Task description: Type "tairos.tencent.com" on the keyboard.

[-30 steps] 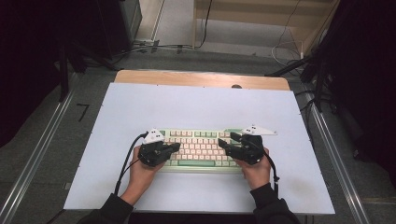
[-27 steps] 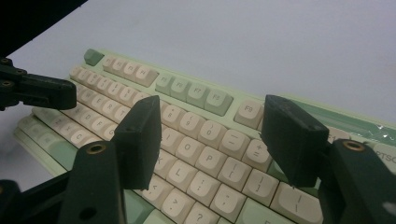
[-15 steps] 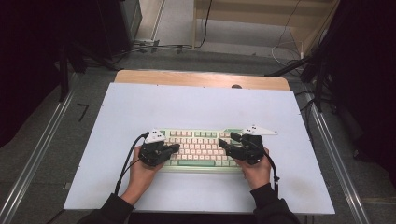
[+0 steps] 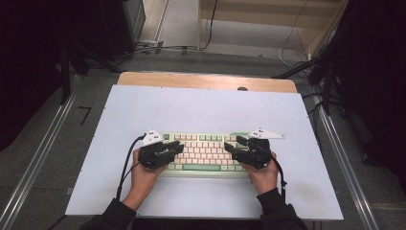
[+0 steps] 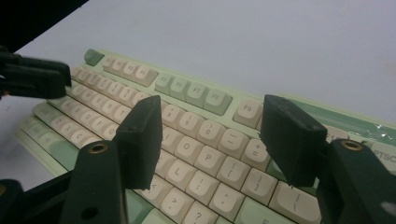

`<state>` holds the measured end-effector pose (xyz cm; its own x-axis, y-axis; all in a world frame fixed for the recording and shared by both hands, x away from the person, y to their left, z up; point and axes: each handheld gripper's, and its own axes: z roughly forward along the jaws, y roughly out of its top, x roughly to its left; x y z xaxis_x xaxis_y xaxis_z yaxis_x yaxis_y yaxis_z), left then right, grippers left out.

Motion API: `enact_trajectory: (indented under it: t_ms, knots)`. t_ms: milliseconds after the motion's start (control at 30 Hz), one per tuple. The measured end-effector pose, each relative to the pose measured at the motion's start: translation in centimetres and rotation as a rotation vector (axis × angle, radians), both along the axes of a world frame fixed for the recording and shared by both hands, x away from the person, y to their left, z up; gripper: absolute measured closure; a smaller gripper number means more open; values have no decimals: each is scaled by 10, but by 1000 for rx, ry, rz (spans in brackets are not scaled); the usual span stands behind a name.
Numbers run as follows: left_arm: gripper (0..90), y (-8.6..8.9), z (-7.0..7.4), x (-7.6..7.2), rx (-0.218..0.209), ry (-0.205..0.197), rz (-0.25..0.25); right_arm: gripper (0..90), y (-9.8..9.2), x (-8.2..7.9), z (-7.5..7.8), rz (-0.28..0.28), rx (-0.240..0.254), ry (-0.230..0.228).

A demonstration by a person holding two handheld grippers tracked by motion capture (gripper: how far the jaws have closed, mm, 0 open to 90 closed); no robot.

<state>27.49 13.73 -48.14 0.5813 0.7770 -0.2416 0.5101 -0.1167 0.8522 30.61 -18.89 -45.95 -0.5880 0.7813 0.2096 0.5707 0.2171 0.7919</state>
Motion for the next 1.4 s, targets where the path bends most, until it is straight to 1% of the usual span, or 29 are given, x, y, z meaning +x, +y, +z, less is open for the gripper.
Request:
enact_trajectory:
  t_ms: [33, 67, 100, 133, 167, 200, 300, 333, 433, 733, 833, 900, 933, 1000, 1067, 1100, 1133, 1200, 1333, 1400]
  knots:
    - [643, 3, 1, -1, -16, -28, 28, 372, 0, 0, 0, 0, 0, 0]
    - [547, 5, 2, -2, -29, -43, 61, 372, 0, 0, 0, -1, -1, 1]
    - [481, 7, 1, -1, -42, -46, 84, 372, 0, 0, 0, -1, -2, 1]
    - [452, 10, 0, 0, -47, -45, 102, 372, 0, 0, 0, -2, -1, 1]
    - [365, 12, -1, 1, -51, -40, 128, 373, 0, 0, 0, 1, -2, -3]
    - [365, 14, -2, 3, -56, -25, 144, 373, 0, 0, 0, 1, -2, -3]
    - [297, 20, -6, 7, -63, 14, 172, 372, 0, 0, 0, -1, -4, -5]
    - [297, 21, -6, 8, -73, 18, 175, 372, 0, 0, 0, -2, -4, -4]
    - [297, 22, -5, 7, -77, 10, 183, 372, 0, 0, 0, -2, -6, -4]
    - [298, 18, -6, 7, -54, 6, 174, 380, 0, -1, 0, 0, -10, -5]
    - [304, 18, -6, 7, -56, 3, 174, 403, 0, -1, 0, 2, -9, -5]
    - [305, 18, -6, 6, -56, 3, 173, 466, 0, -1, 0, 8, -6, -5]
    - [307, 18, -6, 6, -55, 3, 173, 527, 0, -1, 0, 13, -2, -4]
    - [311, 18, -6, 6, -58, 0, 170, 682, 1, -2, -1, 34, -4, -9]
    - [318, 18, -6, 6, -58, -1, 169, 816, 3, -3, -1, 54, -33, -8]
    - [318, 18, -6, 6, -59, -1, 168, 857, 5, -4, -2, 70, -45, -4]
    - [322, 18, -5, 6, -60, -2, 168, 873, 7, -4, -3, 82, -58, 2]
    - [323, 18, -5, 6, -61, -3, 167, 875, 10, -4, -5, 111, -79, 14]
    - [324, 18, -5, 5, -62, -4, 163, 874, 18, -5, -9, 161, -139, 70]
    - [324, 18, -5, 5, -60, -5, 163, 874, 19, -7, -11, 168, -160, 81]
